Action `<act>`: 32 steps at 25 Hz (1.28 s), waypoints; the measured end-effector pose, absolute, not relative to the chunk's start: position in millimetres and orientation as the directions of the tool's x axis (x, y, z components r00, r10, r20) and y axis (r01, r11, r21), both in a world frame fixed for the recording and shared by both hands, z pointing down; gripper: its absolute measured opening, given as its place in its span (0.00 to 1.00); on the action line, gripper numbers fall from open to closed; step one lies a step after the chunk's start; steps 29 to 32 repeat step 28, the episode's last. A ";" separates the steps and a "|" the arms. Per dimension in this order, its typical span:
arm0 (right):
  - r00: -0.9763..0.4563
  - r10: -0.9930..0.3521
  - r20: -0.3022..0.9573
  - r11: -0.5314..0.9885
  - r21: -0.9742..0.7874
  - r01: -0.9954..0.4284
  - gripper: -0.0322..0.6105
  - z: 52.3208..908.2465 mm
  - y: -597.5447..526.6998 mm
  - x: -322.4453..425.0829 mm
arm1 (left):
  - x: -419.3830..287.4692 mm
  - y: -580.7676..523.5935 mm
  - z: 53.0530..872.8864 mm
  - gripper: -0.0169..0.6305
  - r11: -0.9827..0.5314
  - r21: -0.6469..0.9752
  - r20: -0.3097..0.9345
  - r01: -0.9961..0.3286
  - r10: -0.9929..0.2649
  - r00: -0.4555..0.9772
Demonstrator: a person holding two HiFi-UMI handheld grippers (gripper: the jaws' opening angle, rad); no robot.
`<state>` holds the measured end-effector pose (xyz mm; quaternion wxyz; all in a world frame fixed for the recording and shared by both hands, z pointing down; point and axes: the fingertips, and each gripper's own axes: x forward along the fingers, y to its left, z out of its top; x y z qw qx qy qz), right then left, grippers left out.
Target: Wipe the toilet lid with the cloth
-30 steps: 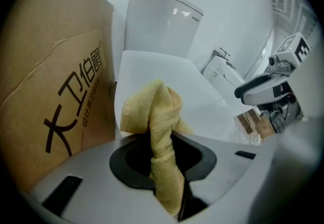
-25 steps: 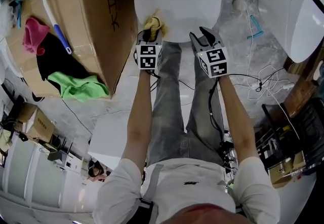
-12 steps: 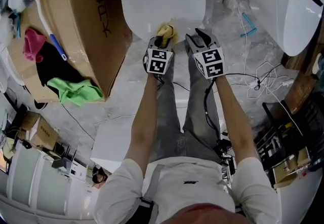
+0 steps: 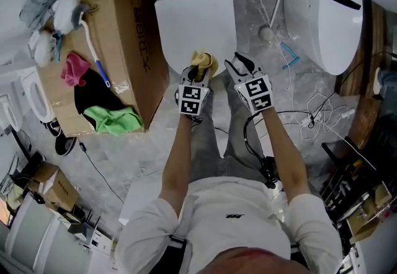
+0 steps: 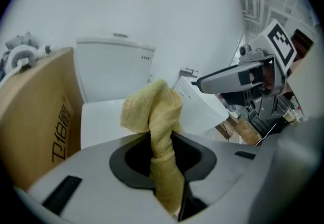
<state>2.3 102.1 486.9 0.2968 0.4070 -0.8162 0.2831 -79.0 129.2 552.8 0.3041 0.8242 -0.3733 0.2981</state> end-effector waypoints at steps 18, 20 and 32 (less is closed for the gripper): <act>-0.409 -0.805 0.430 0.440 -0.029 -0.897 0.31 180.5 112.4 -21.5 | -105.1 104.4 225.8 0.19 -0.732 0.070 0.404 -0.678 -0.601 0.690; -0.409 -0.812 0.417 0.439 -0.026 -0.898 0.31 170.1 115.0 -22.8 | -105.1 106.0 213.6 0.19 -0.738 0.056 0.388 -0.672 -0.604 0.696; -0.426 -0.825 0.371 0.458 -0.002 -0.889 0.31 137.1 118.0 -24.6 | -106.4 105.4 174.8 0.19 -0.731 0.020 0.335 -0.683 -0.638 0.693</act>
